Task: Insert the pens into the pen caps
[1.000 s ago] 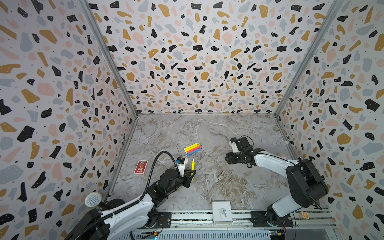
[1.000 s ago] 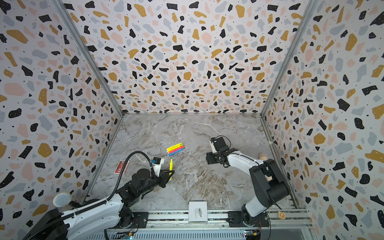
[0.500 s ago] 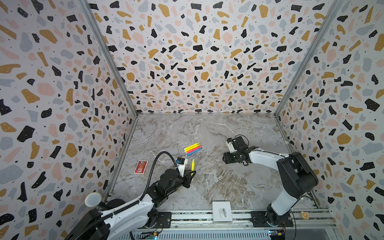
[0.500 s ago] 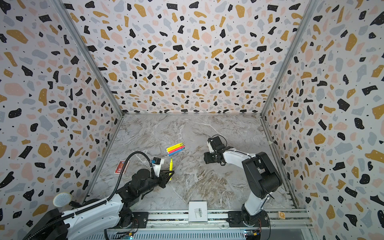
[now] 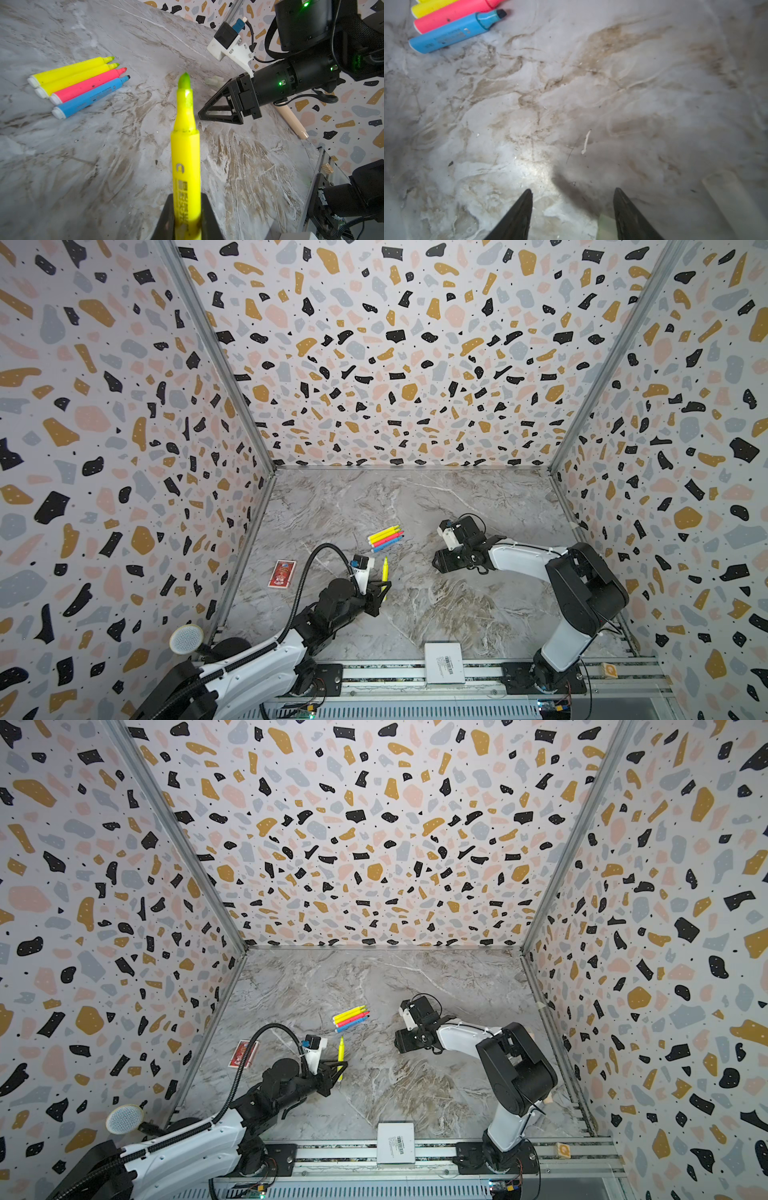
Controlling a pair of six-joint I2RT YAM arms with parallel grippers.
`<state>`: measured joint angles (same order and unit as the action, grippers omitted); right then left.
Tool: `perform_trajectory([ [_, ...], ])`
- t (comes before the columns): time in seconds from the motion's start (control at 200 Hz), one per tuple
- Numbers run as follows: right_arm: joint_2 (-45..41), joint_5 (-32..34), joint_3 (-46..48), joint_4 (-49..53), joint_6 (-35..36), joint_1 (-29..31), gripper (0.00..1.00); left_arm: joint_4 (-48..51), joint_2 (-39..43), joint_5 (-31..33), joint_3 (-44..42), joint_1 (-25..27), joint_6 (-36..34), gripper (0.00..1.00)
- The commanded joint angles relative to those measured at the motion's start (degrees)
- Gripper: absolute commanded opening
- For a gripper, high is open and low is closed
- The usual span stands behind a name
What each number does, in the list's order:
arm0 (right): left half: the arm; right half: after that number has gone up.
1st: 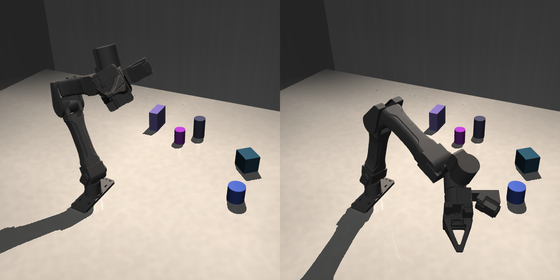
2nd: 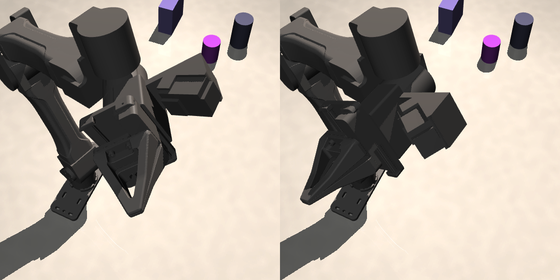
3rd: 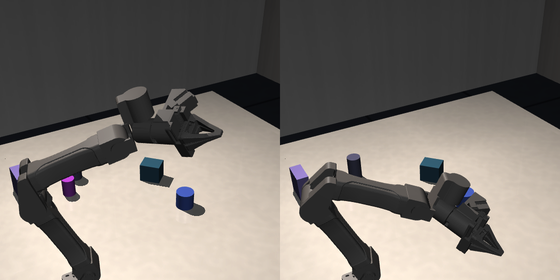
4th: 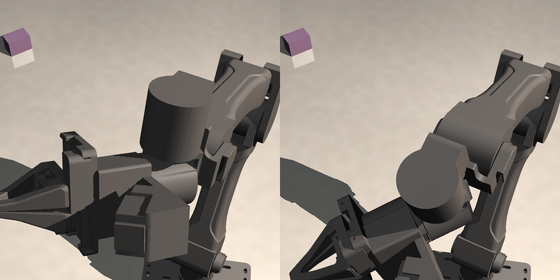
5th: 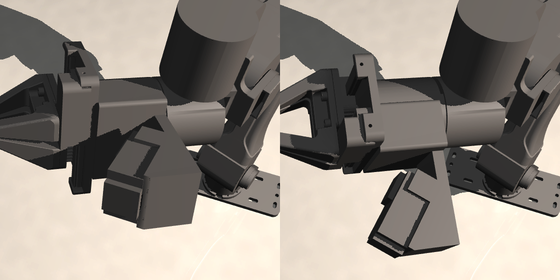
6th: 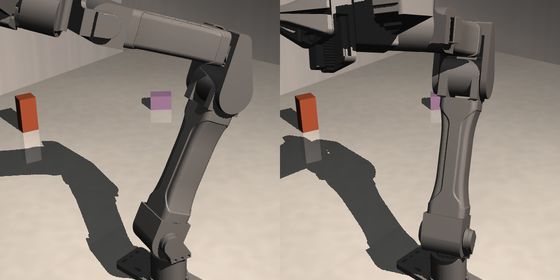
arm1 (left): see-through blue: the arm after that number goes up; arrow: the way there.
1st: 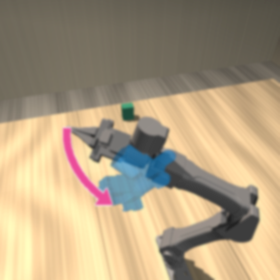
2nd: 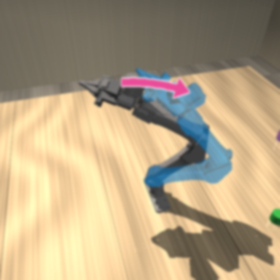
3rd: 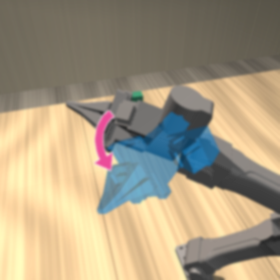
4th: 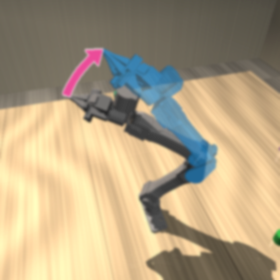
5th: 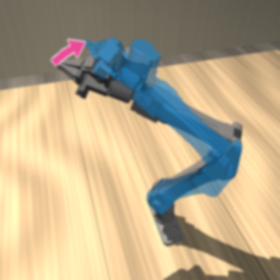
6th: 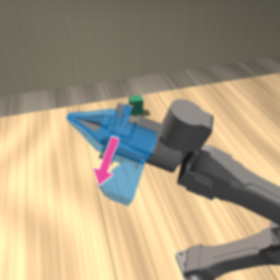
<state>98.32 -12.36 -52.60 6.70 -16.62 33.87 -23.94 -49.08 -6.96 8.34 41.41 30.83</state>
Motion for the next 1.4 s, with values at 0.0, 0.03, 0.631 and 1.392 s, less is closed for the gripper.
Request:
perform_trajectory([
  [0.0,-0.08,-0.25,-0.86,0.26,0.89,1.53,0.62,-1.12,1.26,0.59,-0.75,-0.18,-0.50,0.00],
  [0.03,-0.18,-0.04,-0.68,0.53,0.96,1.95,0.62,-1.02,1.48,0.63,-0.86,-0.11,-0.51,0.00],
  [0.631,-9.47,5.95,4.25,3.99,-2.19,4.74,0.61,-2.04,1.37,0.50,-1.32,-0.15,-0.33,0.00],
  [1.392,-1.39,8.08,-4.10,7.96,-0.07,5.01,0.64,-1.23,0.50,0.53,0.35,-0.14,-0.99,0.00],
])
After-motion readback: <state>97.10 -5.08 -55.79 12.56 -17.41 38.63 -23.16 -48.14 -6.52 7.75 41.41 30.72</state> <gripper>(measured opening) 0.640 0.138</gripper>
